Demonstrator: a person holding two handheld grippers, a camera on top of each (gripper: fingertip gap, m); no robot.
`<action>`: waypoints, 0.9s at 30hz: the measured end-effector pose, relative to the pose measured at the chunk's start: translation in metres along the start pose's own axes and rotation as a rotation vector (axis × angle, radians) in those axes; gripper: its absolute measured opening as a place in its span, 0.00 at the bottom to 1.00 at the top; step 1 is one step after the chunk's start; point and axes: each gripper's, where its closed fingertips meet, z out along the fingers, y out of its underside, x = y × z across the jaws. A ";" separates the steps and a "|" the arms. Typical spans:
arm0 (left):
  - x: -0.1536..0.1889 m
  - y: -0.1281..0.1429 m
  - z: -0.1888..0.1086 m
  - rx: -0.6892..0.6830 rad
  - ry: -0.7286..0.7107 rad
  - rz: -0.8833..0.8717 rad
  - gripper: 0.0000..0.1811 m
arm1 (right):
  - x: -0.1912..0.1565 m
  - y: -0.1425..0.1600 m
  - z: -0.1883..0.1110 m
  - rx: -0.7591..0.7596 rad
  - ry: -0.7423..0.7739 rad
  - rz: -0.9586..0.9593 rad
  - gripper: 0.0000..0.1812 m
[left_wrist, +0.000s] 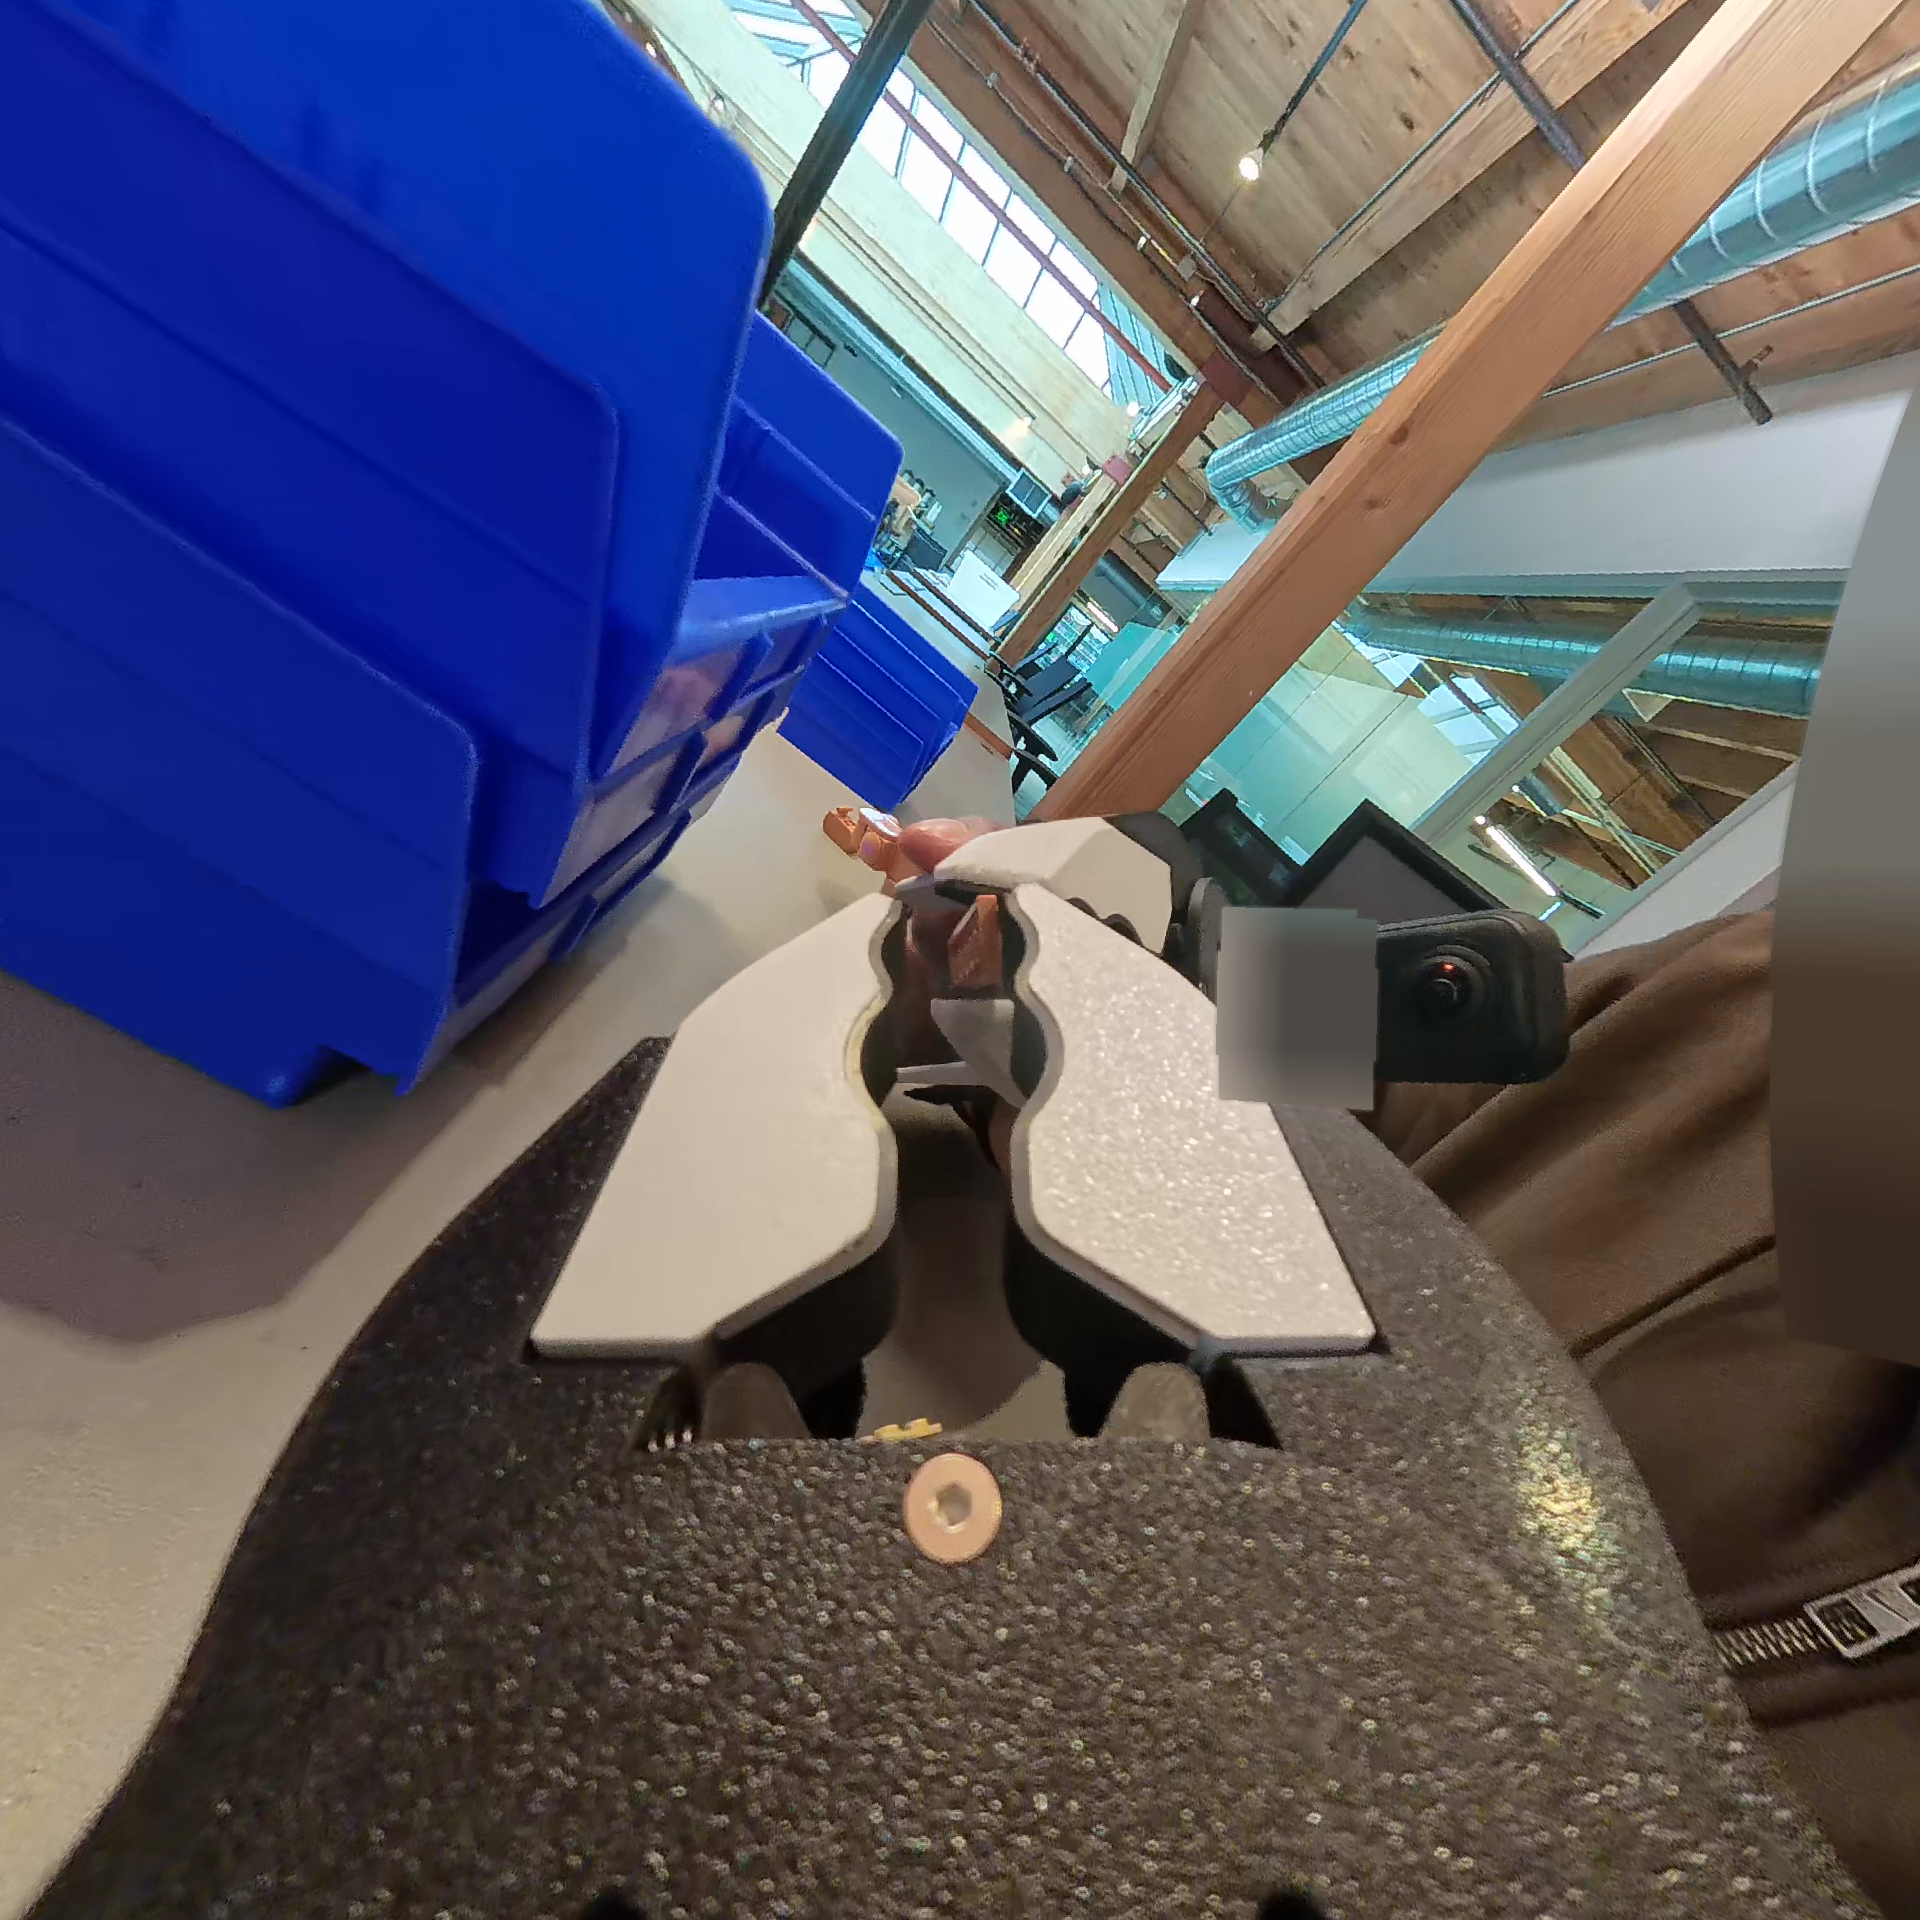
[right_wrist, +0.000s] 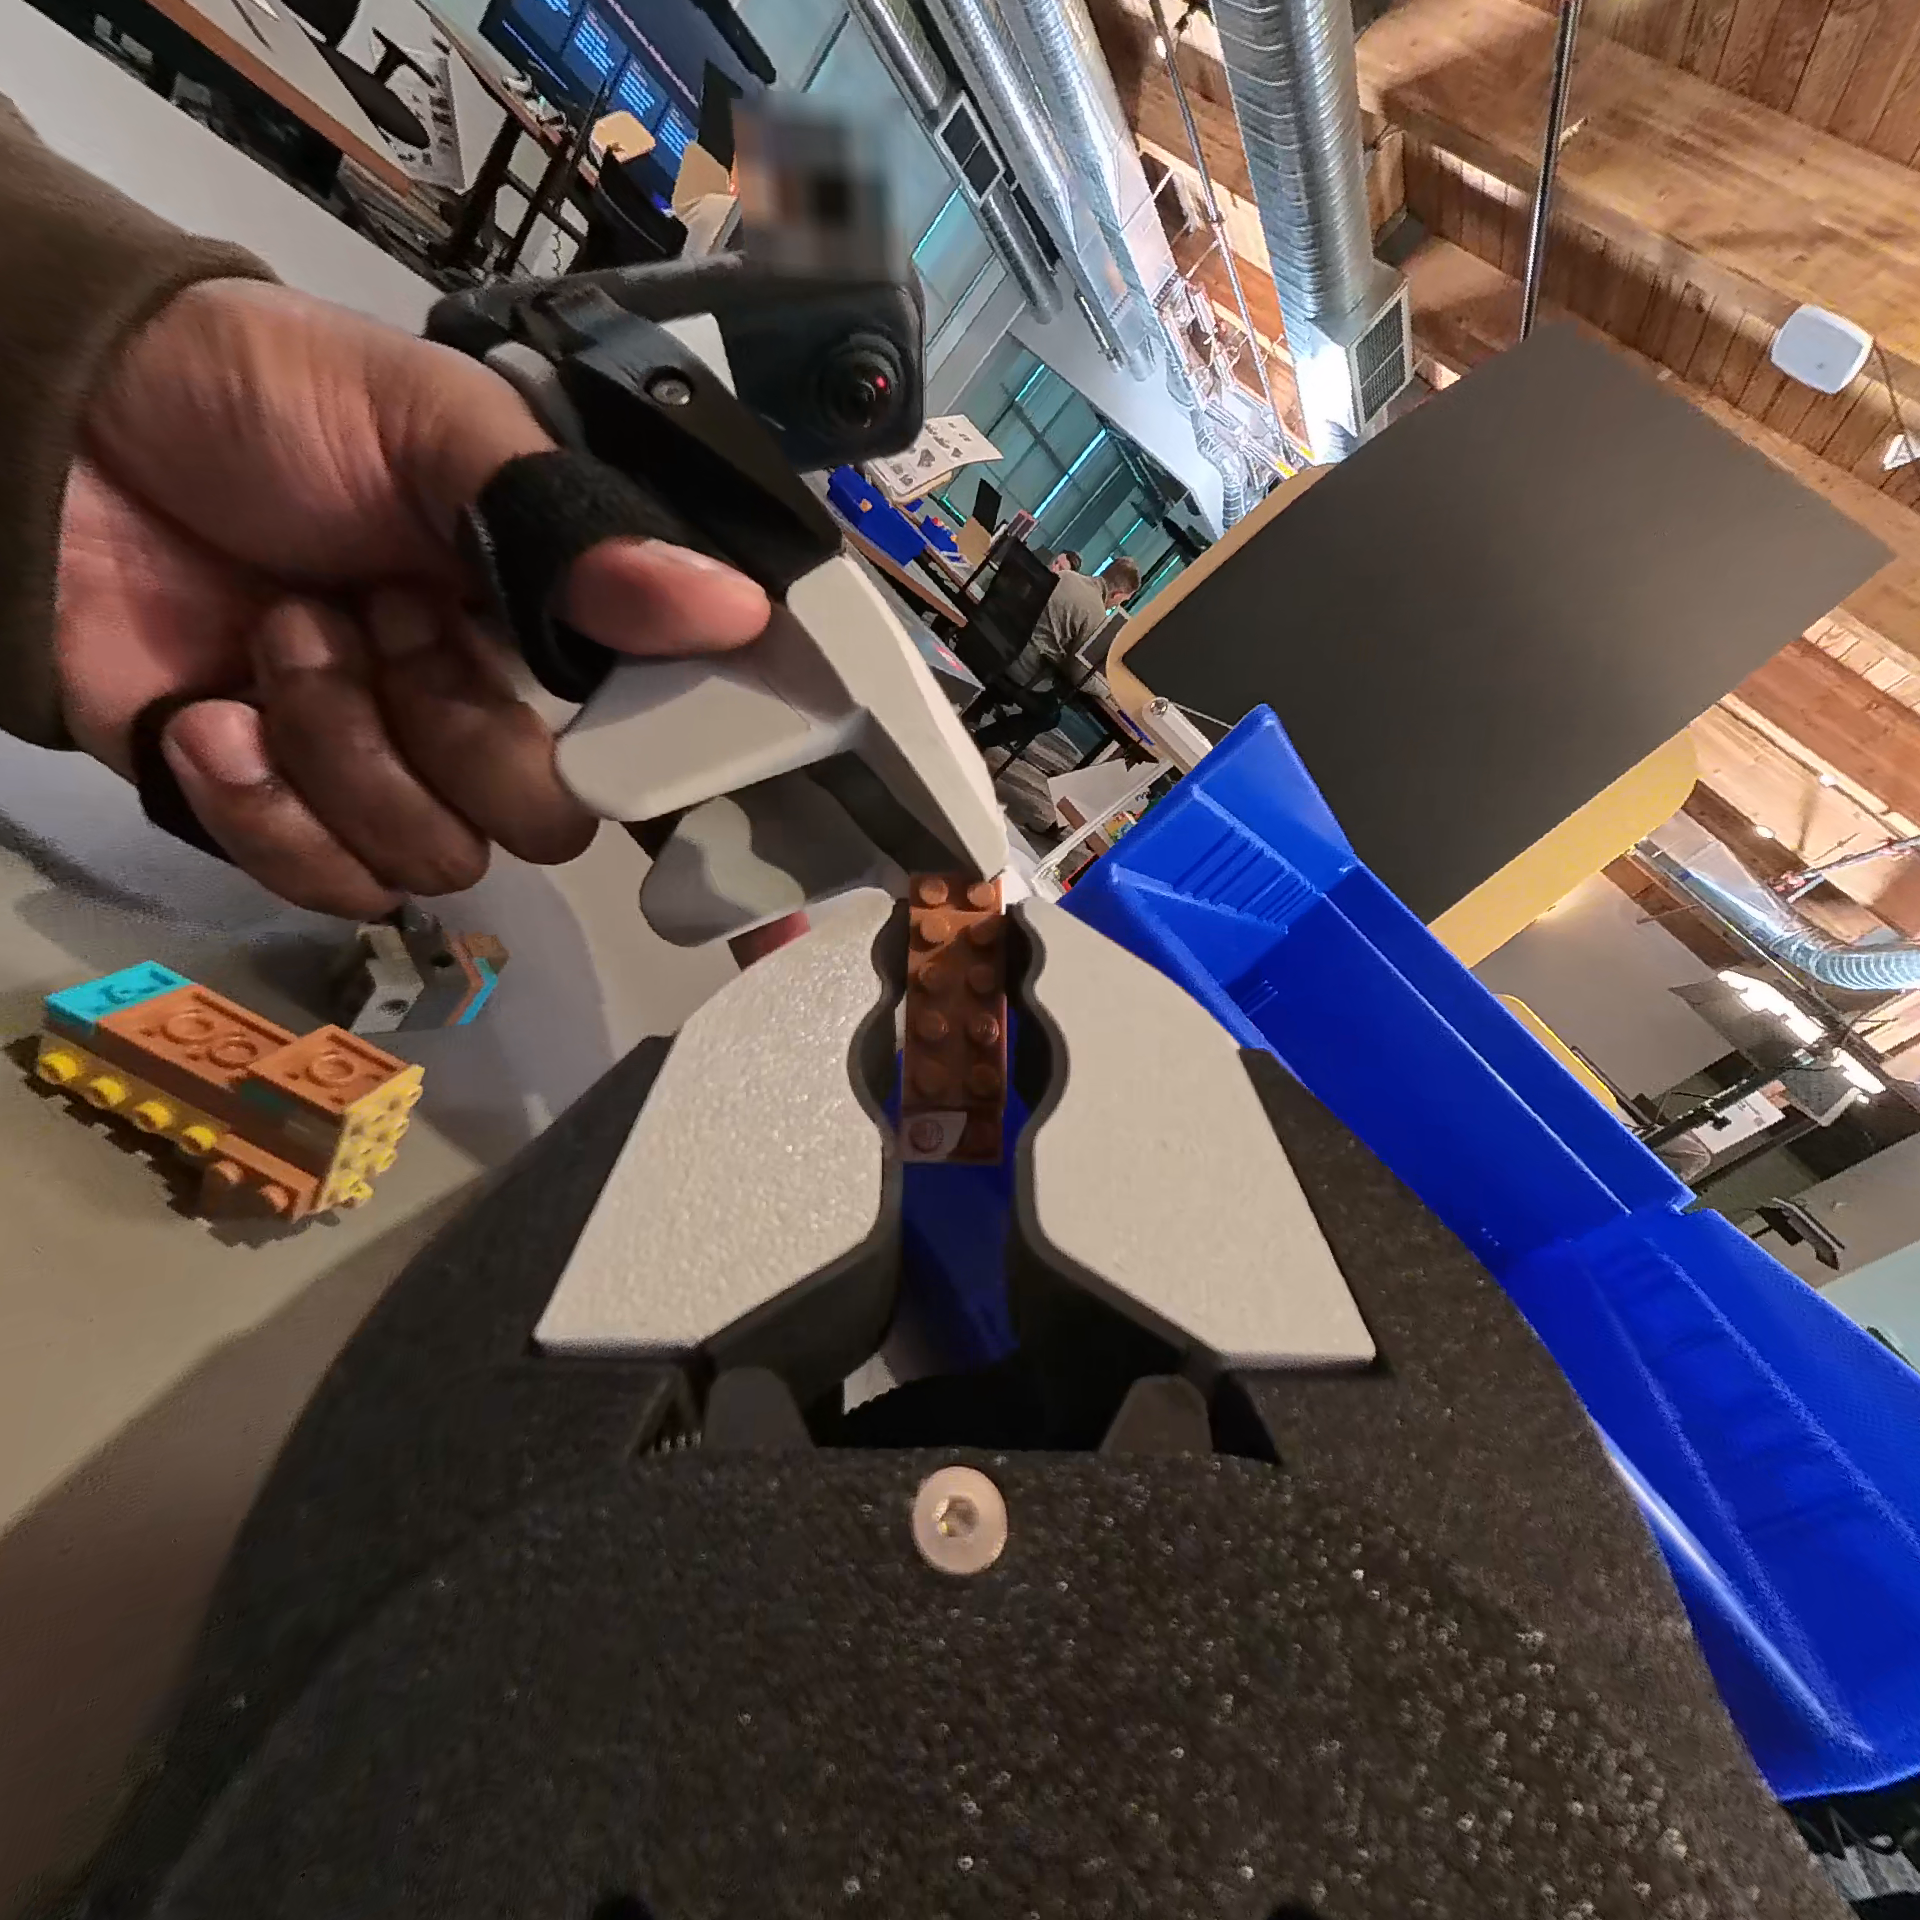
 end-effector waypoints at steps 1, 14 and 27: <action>0.000 0.001 0.000 -0.004 0.009 -0.004 0.09 | -0.001 0.001 0.000 -0.001 -0.004 -0.002 0.10; 0.004 0.015 0.002 -0.081 0.061 -0.020 0.03 | -0.012 0.007 -0.001 -0.012 -0.049 0.024 0.10; 0.038 -0.017 -0.009 0.058 -0.073 0.667 0.03 | 0.014 -0.010 -0.019 0.060 0.094 0.126 0.12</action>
